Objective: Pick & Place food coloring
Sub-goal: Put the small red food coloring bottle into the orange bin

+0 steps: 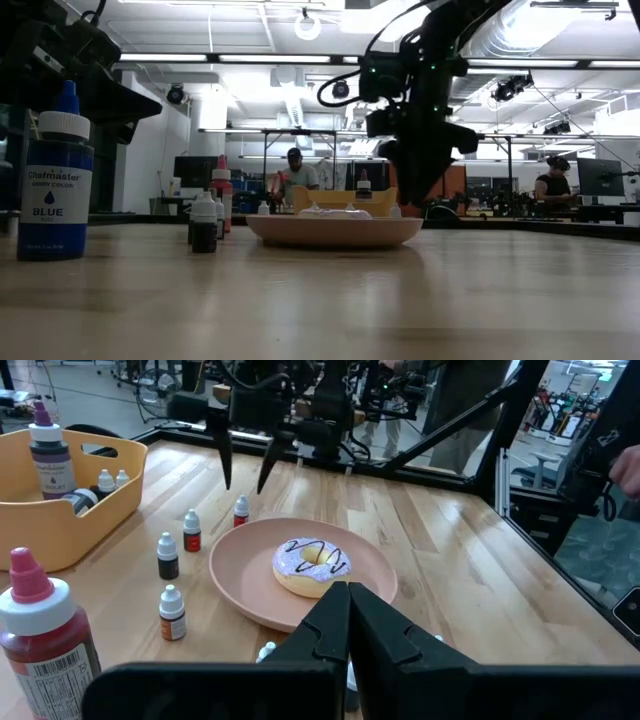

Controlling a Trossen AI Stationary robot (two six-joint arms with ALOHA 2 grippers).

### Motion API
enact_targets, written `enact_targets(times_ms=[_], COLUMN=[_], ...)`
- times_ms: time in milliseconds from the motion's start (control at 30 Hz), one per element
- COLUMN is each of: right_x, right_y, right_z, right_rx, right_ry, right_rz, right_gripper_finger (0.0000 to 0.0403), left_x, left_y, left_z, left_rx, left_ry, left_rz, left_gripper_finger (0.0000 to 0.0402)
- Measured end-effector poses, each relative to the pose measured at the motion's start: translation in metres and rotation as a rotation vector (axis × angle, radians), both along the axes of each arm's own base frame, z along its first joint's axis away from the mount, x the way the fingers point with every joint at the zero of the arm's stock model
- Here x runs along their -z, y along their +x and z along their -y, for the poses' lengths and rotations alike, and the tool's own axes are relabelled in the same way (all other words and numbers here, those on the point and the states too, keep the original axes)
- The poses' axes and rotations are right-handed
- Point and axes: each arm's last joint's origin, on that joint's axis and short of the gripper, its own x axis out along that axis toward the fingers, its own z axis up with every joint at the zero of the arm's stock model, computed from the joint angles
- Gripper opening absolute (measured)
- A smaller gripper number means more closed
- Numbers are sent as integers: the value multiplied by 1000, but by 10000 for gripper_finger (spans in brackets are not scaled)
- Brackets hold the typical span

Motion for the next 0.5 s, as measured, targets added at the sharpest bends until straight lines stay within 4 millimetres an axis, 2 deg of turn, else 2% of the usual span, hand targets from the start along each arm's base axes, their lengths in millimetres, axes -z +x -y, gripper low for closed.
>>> enact_targets(times_ms=[300, 500], right_x=[0, 14], right_y=[5, 12], right_z=[-6, -4], right_rx=[-27, -24], right_ry=[25, 18], right_rz=[34, 30], right_gripper_finger=[170, 169], left_x=[0, 0], left_y=[0, 0], left_z=[0, 0], left_rx=[0, 0], left_ry=[0, 0], left_rz=[0, 0], left_gripper_finger=[1, 1])
